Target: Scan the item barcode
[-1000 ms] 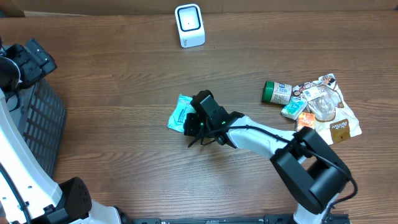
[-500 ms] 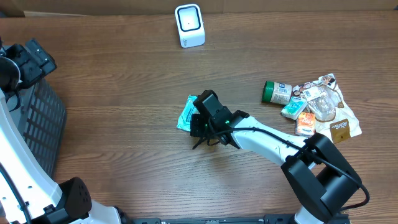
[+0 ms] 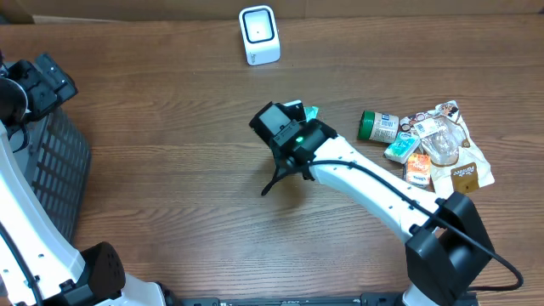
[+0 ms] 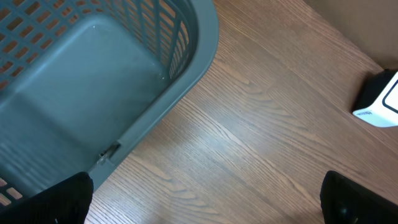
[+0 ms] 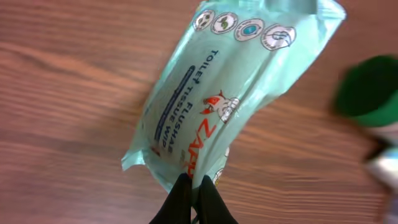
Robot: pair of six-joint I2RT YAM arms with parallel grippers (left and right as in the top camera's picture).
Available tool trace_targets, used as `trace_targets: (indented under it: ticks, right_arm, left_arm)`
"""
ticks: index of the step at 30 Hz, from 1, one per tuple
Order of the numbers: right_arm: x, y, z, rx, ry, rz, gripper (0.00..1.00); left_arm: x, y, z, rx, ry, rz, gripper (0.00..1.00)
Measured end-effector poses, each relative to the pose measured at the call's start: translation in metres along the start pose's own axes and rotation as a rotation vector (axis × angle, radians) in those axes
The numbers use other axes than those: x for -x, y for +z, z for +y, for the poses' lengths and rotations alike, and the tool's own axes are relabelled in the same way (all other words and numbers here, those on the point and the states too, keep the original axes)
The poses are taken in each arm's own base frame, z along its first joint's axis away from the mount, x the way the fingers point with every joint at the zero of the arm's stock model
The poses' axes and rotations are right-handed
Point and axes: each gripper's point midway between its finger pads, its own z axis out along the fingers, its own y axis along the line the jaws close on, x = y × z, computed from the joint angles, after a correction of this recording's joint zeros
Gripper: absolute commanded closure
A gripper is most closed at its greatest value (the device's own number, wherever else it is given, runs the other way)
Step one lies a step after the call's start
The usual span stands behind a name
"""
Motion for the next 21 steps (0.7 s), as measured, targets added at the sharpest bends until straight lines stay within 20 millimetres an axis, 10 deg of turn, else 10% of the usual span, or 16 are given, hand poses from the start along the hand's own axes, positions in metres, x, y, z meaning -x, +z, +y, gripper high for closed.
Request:
trace_targets:
  ticks: [11,21]
  right_arm:
    - [-0.021,0.012,-0.016,-0.324,-0.333,0.026,0.96]
    - [-0.031,0.037,0.029,-0.455,-0.609,-0.036,0.86]
  left_arm:
    - [0.000,0.000,0.000,0.000,0.000,0.000,0.01]
    - [0.000,0.000,0.000,0.000,0.000,0.000,0.00]
